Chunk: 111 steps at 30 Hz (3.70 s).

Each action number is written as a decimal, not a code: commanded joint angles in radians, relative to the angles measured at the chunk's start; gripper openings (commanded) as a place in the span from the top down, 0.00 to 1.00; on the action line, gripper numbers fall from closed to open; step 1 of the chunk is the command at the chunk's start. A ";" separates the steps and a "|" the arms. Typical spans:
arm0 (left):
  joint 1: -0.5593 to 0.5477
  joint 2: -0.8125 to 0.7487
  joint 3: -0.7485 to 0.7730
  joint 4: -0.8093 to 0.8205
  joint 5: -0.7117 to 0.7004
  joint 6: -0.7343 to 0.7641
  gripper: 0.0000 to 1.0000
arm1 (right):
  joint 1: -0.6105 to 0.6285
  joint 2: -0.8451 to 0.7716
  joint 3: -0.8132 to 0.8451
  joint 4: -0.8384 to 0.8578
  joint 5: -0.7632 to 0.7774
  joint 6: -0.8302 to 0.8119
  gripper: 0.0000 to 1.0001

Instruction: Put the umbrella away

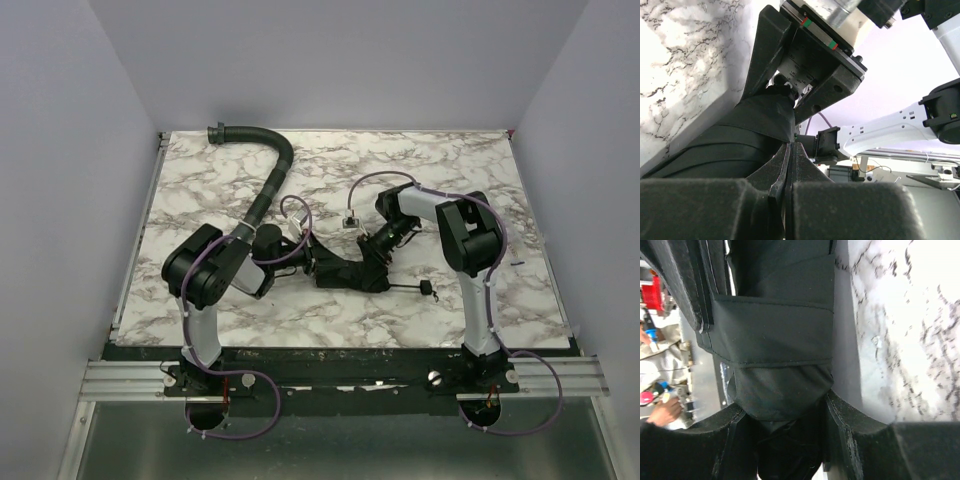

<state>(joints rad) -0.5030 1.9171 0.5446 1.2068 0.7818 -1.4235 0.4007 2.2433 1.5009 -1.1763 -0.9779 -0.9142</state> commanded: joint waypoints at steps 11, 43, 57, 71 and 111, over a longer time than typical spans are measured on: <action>-0.044 -0.067 0.054 -0.118 0.063 0.094 1.00 | -0.002 0.130 -0.050 0.239 0.410 0.123 0.92; -0.093 -0.132 -0.067 -0.169 0.117 0.192 1.00 | -0.005 0.142 -0.021 0.317 0.479 0.246 0.95; -0.119 -0.170 -0.026 -0.438 0.130 0.376 1.00 | -0.005 0.151 -0.008 0.316 0.484 0.255 0.96; -0.143 -0.204 0.096 -0.929 -0.050 0.665 1.00 | -0.006 0.152 -0.006 0.313 0.479 0.251 0.96; -0.311 -0.164 0.282 -1.478 -0.643 0.885 0.95 | -0.007 0.145 -0.015 0.315 0.473 0.240 0.95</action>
<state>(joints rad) -0.8120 1.6409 0.8848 -0.0765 0.3054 -0.5907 0.4095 2.2757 1.5177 -1.2125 -0.9184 -0.6430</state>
